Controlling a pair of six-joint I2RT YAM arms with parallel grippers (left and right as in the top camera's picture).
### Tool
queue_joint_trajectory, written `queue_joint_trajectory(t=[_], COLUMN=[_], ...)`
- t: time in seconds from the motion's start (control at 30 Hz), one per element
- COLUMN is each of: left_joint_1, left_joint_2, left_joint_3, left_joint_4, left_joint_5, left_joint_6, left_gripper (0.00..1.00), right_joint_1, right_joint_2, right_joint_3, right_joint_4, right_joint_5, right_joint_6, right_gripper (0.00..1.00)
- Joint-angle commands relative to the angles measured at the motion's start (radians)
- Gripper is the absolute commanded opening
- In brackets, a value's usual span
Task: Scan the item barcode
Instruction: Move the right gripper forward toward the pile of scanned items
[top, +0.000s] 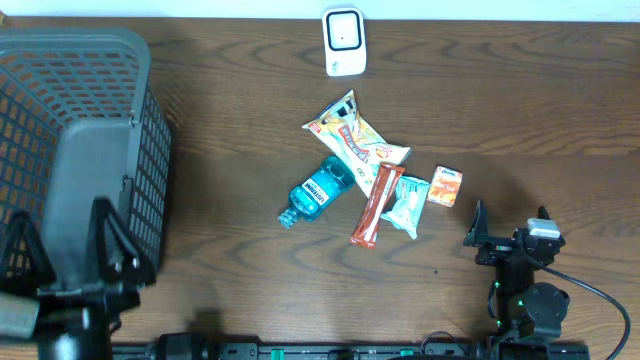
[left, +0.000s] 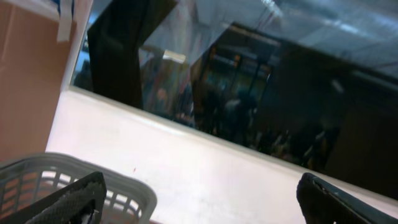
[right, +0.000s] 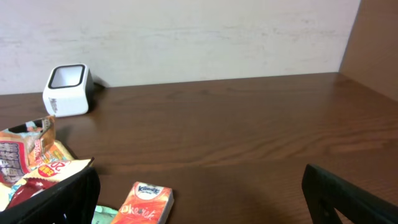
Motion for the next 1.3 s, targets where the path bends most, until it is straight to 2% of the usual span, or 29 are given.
queue_joint_trajectory(t=[0.0, 0.27, 0.6, 0.87, 1.03, 1.13, 1.27], left_joint_1=[0.000, -0.026, -0.029, -0.029, -0.029, -0.029, -0.027], left_joint_2=[-0.103, -0.290, -0.289, -0.244, -0.191, -0.186, -0.220], left_joint_3=[-0.002, -0.002, 0.009, 0.009, 0.006, -0.015, -0.076], left_joint_4=[0.003, -0.019, -0.018, 0.123, 0.130, 0.152, 0.187], left_joint_5=[0.014, 0.074, 0.049, -0.022, -0.021, -0.019, -0.014], left_joint_6=[-0.020, -0.021, -0.016, -0.017, -0.017, -0.016, -0.016], left_gripper=[0.98, 0.98, 0.98, 0.98, 0.98, 0.98, 0.98], right_joint_1=[0.006, 0.006, 0.006, 0.006, 0.005, 0.006, 0.006], right_joint_2=[-0.003, -0.003, -0.003, -0.003, -0.003, -0.003, 0.009], right_joint_3=[-0.001, -0.001, -0.001, -0.001, -0.001, -0.001, -0.001], right_joint_4=[-0.003, -0.003, -0.003, -0.003, -0.002, -0.006, -0.006], right_joint_5=[0.005, 0.005, 0.005, 0.005, 0.014, -0.028, -0.038], right_joint_6=[0.014, 0.014, 0.014, 0.014, 0.015, 0.091, 0.354], right_gripper=[0.99, 0.99, 0.99, 0.99, 0.99, 0.99, 0.99])
